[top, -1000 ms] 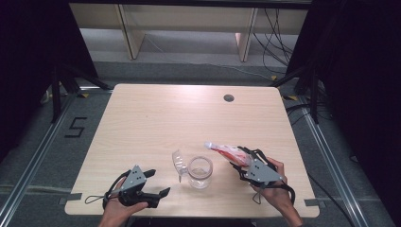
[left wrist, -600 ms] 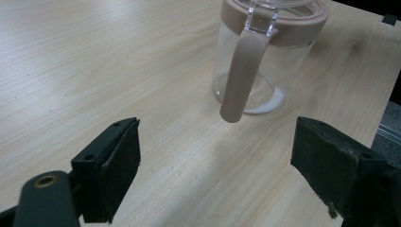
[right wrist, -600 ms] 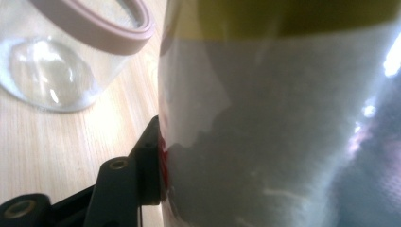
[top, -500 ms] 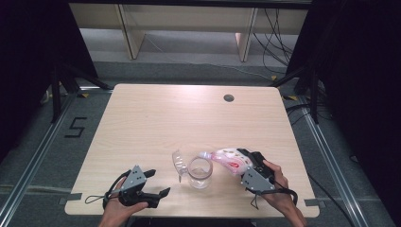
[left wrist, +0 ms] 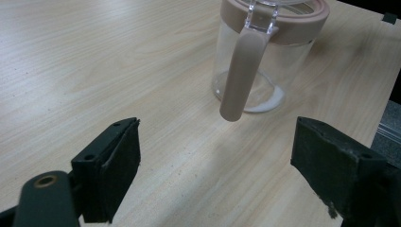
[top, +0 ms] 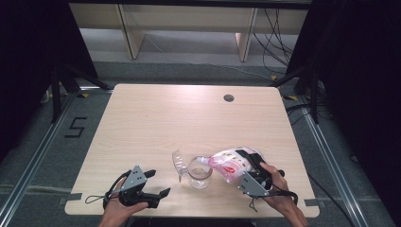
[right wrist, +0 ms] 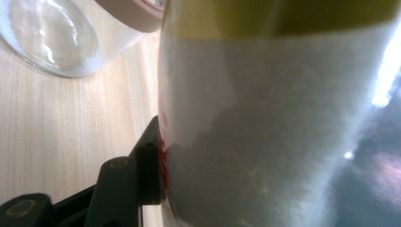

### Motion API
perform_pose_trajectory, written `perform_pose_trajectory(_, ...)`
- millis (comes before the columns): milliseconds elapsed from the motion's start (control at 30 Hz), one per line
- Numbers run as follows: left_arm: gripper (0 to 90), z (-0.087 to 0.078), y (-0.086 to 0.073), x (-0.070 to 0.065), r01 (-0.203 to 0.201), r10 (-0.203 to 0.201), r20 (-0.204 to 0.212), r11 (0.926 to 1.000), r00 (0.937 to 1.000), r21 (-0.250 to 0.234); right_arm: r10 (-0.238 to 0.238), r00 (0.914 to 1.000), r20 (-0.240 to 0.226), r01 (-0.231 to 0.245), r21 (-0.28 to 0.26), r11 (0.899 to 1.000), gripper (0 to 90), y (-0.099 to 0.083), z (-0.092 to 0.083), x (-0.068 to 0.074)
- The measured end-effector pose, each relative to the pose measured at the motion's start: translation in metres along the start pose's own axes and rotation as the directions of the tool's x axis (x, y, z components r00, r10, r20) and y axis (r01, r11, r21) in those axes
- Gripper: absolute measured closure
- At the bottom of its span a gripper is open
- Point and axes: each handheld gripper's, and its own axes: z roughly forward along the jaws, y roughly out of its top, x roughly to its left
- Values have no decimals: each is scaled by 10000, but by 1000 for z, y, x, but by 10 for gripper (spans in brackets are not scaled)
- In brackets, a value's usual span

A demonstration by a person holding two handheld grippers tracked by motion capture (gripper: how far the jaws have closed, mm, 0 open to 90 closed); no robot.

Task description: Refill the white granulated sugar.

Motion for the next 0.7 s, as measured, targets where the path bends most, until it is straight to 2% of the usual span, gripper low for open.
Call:
perform_pose_trajectory(33, 161, 0, 0, 0, -10, 10, 1, 10000, 10000, -4, -286, 9996, 22, 286, -13, 9996, 459, 1, 0, -1)
perform_pose_trajectory(100, 161, 0, 0, 0, -17, 17, 2, 10000, 10000, -7, -453, 9990, 51, 453, 33, 9990, 460, 1, 0, 0)
perform_pose_trajectory(133, 161, 0, 0, 0, -3, 3, -1, 10000, 10000, -2, -831, 9965, 96, 830, 97, 9965, 460, 3, 0, -2)
perform_pose_trajectory(167, 161, 0, 0, 0, -5, 5, 6, 10000, 10000, 8, -565, 9984, 82, 563, 187, 9982, 460, 3, 0, 1)
perform_pose_trajectory(233, 161, 0, 0, 0, -39, 39, 16, 10000, 10000, 22, -748, 9972, 76, 746, 231, 9969, 460, 3, 0, 1)
perform_pose_trajectory(267, 160, 1, 0, 0, 44, -44, 18, 10000, 10000, -20, -901, 9959, 89, 898, 258, 9956, 461, 4, -1, 1)
perform_pose_trajectory(300, 160, 1, 0, 0, 13, -13, 33, 10000, 10000, -13, -1320, 9912, 105, 1317, 231, 9910, 461, 5, 0, 0)
perform_pose_trajectory(333, 161, 1, 0, 0, -9, 9, 34, 10000, 10000, 26, -971, 9952, 85, 968, 240, 9950, 461, 5, 0, 2)
perform_pose_trajectory(367, 161, 1, 0, 0, -15, 15, 39, 10000, 10000, 14, -1076, 9942, 60, 1073, 295, 9938, 462, 6, -1, 2)
perform_pose_trajectory(400, 161, 1, -1, 0, -12, 12, 36, 10000, 10000, 1, -1572, 9875, 80, 1570, 287, 9872, 461, 7, -1, 0)
perform_pose_trajectory(433, 161, 1, 0, 0, -23, 23, 36, 10000, 10000, 32, -1270, 9918, 117, 1266, 320, 9914, 462, 6, -1, 2)
perform_pose_trajectory(467, 161, 1, 0, 0, -6, 5, 40, 10000, 10000, 28, -1499, 9886, 111, 1494, 325, 9882, 462, 7, -1, 1)
perform_pose_trajectory(500, 161, 1, 0, 0, -11, 11, 37, 10000, 10000, 32, -1255, 9920, 136, 1249, 378, 9914, 462, 6, -1, 3)
perform_pose_trajectory(533, 161, 1, 0, 1, -68, 68, 2, 10000, 10000, 72, -1752, 9844, 145, 1746, 372, 9839, 462, 8, -2, 0)
perform_pose_trajectory(567, 160, 1, -1, 0, -55, 54, 18, 10000, 10000, 43, -1527, 9881, 185, 1519, 399, 9876, 463, 7, -1, 2)
perform_pose_trajectory(600, 161, 1, 0, 1, -62, 62, 11, 10000, 10000, 60, -1702, 9852, 186, 1692, 438, 9846, 463, 7, -1, 2)
perform_pose_trajectory(667, 161, 1, -1, 0, -62, 62, 11, 10000, 10000, 60, -1605, 9868, 223, 1591, 557, 9857, 463, 7, -1, 3)
perform_pose_trajectory(700, 161, 1, -1, 0, -2, 2, 52, 10000, 10000, 8, -1868, 9820, 284, 1853, 462, 9816, 463, 8, -1, 2)
